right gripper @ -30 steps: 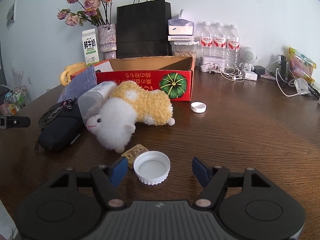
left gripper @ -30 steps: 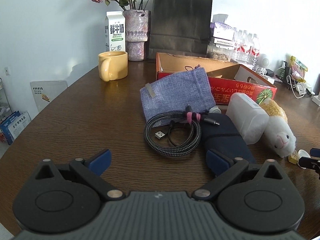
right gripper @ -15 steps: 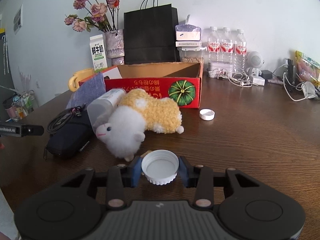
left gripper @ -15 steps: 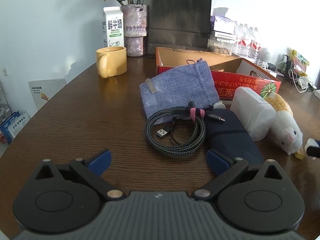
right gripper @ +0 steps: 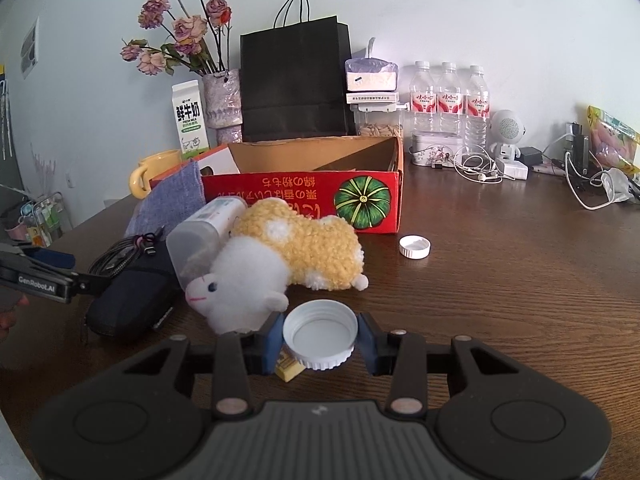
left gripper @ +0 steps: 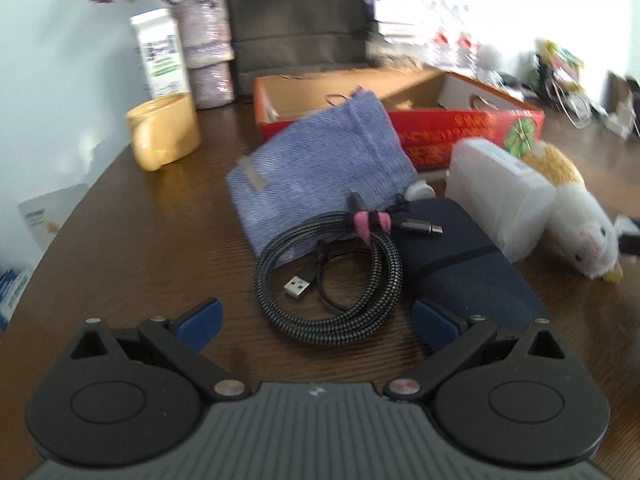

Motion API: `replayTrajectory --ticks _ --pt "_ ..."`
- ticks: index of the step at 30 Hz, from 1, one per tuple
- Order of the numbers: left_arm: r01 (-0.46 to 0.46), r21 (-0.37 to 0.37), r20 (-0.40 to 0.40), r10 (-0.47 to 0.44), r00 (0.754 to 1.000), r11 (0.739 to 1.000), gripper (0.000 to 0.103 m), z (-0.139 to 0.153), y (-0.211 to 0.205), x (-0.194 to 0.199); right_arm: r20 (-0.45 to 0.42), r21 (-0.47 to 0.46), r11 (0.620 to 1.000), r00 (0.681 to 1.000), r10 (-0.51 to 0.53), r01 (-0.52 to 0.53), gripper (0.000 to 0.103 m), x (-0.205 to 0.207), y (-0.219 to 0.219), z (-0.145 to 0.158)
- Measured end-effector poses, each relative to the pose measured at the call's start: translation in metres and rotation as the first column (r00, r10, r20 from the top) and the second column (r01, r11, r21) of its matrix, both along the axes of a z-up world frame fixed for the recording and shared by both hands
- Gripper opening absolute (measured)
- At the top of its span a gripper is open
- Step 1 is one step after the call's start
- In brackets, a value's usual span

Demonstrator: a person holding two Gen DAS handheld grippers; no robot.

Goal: Organize objects
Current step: 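Grasp the black braided cable with the left tool while the right tool holds the cap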

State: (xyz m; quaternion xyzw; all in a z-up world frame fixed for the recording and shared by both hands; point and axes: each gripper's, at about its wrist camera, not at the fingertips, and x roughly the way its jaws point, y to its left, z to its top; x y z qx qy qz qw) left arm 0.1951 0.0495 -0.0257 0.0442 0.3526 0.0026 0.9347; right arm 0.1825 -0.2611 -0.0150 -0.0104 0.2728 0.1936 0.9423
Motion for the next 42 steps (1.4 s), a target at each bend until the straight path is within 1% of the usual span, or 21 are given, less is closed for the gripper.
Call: replayTrajectory --ticks 3,5,9,14,18,27,28,30,36,42 --pt "0.043 0.033 -0.007 -0.042 0.999 0.999 0.103 -0.004 0.001 0.012 0.002 -0.002 1.000 1.000 -0.007 0.007 0.039 0.002 0.001 0.001" --pt "0.063 0.034 -0.014 -0.062 0.998 0.997 0.103 -0.005 0.003 0.018 0.001 -0.004 1.000 1.000 -0.013 0.013 0.039 0.004 0.001 0.001" --pt "0.086 0.002 -0.024 -0.086 0.996 0.996 0.103 -0.009 0.010 0.029 -0.002 -0.008 1.000 1.000 -0.029 0.029 0.039 0.007 0.000 0.000" --pt "0.096 -0.078 -0.015 -0.097 0.995 0.992 0.103 -0.015 0.021 0.036 -0.009 -0.015 0.999 0.999 -0.039 0.039 0.039 0.011 0.001 -0.001" --pt "0.113 -0.078 0.005 -0.113 0.994 0.991 0.103 -0.017 0.022 0.038 -0.012 -0.015 0.999 0.999 -0.036 0.036 0.039 0.015 0.005 -0.002" --pt "0.098 -0.080 0.023 -0.096 0.995 0.992 0.103 -0.018 0.021 0.039 -0.018 -0.012 0.999 0.999 -0.040 0.040 0.039 0.017 0.009 -0.003" --pt "0.094 -0.082 0.028 -0.092 0.995 0.992 0.102 -0.018 0.020 0.038 -0.018 -0.012 0.999 0.999 -0.041 0.041 0.039 0.016 0.008 -0.003" --pt "0.098 -0.085 0.042 -0.095 0.995 0.992 0.091 -0.017 0.019 0.035 -0.017 -0.009 0.999 0.999 -0.044 0.044 0.039 0.016 0.007 -0.003" --pt "0.080 -0.091 0.071 -0.074 0.995 0.993 0.090 -0.015 0.015 0.024 -0.013 -0.002 0.999 0.999 -0.047 0.047 0.039 0.013 0.006 -0.003" --pt "0.069 -0.067 0.096 -0.062 0.993 0.995 0.089 -0.010 0.011 0.013 -0.008 0.001 0.999 0.999 -0.046 0.046 0.039 0.012 0.005 -0.001"
